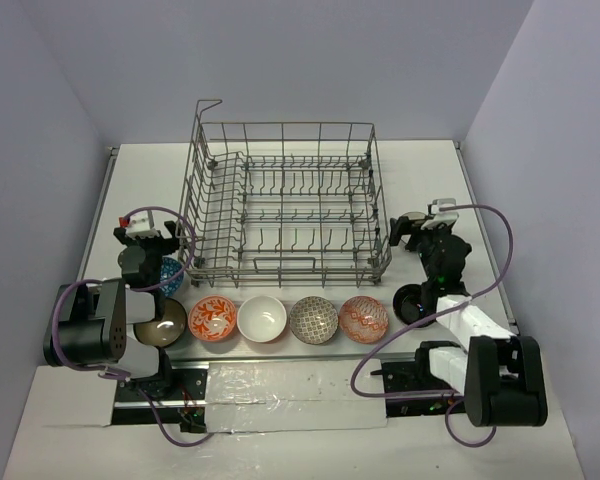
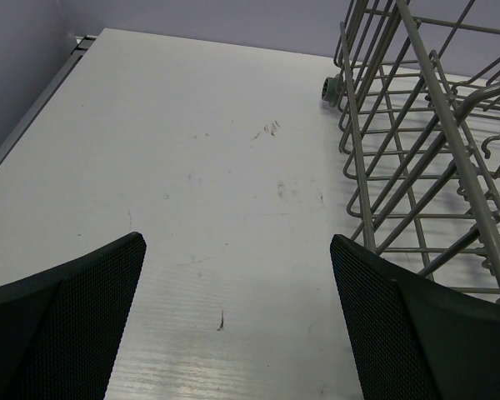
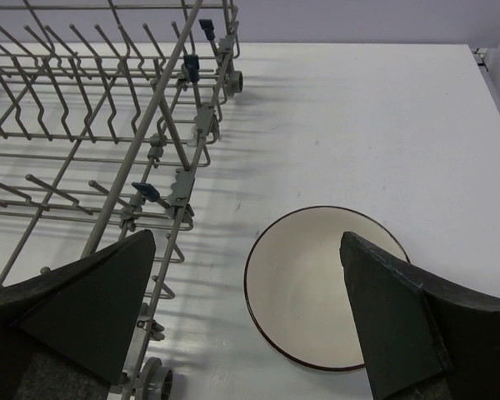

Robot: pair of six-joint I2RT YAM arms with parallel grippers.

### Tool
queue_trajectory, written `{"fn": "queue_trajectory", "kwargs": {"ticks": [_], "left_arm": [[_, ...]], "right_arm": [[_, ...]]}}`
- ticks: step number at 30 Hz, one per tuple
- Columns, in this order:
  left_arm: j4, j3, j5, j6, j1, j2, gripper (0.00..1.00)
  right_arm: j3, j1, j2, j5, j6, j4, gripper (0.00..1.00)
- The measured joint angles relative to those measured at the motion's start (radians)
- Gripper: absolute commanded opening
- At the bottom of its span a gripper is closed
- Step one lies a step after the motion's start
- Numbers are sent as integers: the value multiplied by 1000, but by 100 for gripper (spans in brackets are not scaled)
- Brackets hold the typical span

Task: Load the bowls into the dish rack
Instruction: Move the dish rack to the center of the board.

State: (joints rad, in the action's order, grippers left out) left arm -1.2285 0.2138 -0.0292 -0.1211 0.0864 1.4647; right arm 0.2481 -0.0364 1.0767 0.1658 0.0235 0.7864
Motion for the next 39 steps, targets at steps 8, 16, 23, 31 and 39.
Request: {"fn": "queue_trajectory", "kwargs": {"ticks": [8,16,23,31,39], "left_arm": [[0,0,0,0,-1,0,99],[0,0,-1,0,-1,0,99],[0,0,0,0,-2,0,99],[58,2,-45,14,-11,-52,99],[227,48,-35,11,-14,-170,99]], "right_arm": [[146,-4,-108,31,-10,-221,100],[314,-8,-180,98,-67,-494,100],[328,-8,-216,88,-75,-634,100],[473,-10,-225,56,-100,-800,100],[478,-24,-272,61,-97,-829,100]]}}
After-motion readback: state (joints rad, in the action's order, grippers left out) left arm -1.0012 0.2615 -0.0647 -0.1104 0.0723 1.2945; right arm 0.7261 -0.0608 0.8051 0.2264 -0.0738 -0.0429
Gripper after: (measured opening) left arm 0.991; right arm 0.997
